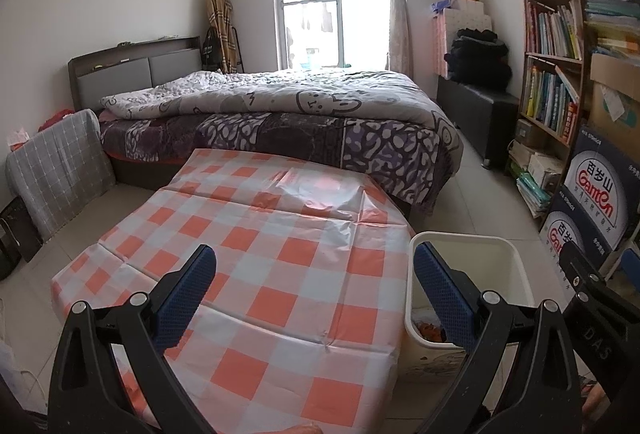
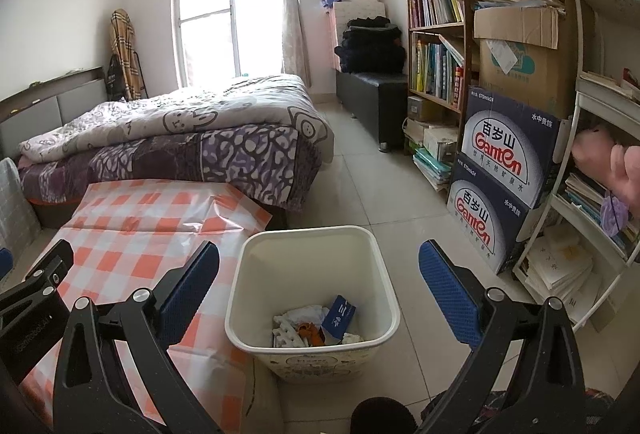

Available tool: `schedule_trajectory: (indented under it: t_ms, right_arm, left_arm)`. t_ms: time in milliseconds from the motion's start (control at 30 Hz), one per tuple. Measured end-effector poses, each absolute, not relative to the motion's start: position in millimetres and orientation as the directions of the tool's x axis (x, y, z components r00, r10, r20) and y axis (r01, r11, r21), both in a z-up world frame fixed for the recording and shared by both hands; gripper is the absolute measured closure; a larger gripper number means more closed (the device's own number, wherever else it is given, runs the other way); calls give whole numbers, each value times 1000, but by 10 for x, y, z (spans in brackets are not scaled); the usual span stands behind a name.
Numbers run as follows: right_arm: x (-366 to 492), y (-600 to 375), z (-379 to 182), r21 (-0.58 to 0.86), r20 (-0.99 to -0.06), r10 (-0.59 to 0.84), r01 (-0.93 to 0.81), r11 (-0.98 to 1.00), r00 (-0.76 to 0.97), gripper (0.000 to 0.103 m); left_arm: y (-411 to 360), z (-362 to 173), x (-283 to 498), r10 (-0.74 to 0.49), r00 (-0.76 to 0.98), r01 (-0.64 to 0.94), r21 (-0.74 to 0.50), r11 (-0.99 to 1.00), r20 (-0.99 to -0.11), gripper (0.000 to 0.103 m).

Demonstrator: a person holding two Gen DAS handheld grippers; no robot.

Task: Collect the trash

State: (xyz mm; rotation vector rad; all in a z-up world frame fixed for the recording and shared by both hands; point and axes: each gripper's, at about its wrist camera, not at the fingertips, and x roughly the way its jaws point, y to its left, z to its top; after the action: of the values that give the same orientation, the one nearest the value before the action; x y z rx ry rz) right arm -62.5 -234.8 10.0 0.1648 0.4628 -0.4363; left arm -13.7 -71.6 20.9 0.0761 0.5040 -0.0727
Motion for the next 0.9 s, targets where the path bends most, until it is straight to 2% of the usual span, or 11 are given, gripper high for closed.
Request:
schedule_trajectory:
  t_ms: [900]
  right_arm:
    - [-605, -2357, 75, 54, -474, -362, 437, 898, 803, 7]
  left_arm:
    - [-693, 178, -127, -45, 870, 85, 59, 995, -491, 7]
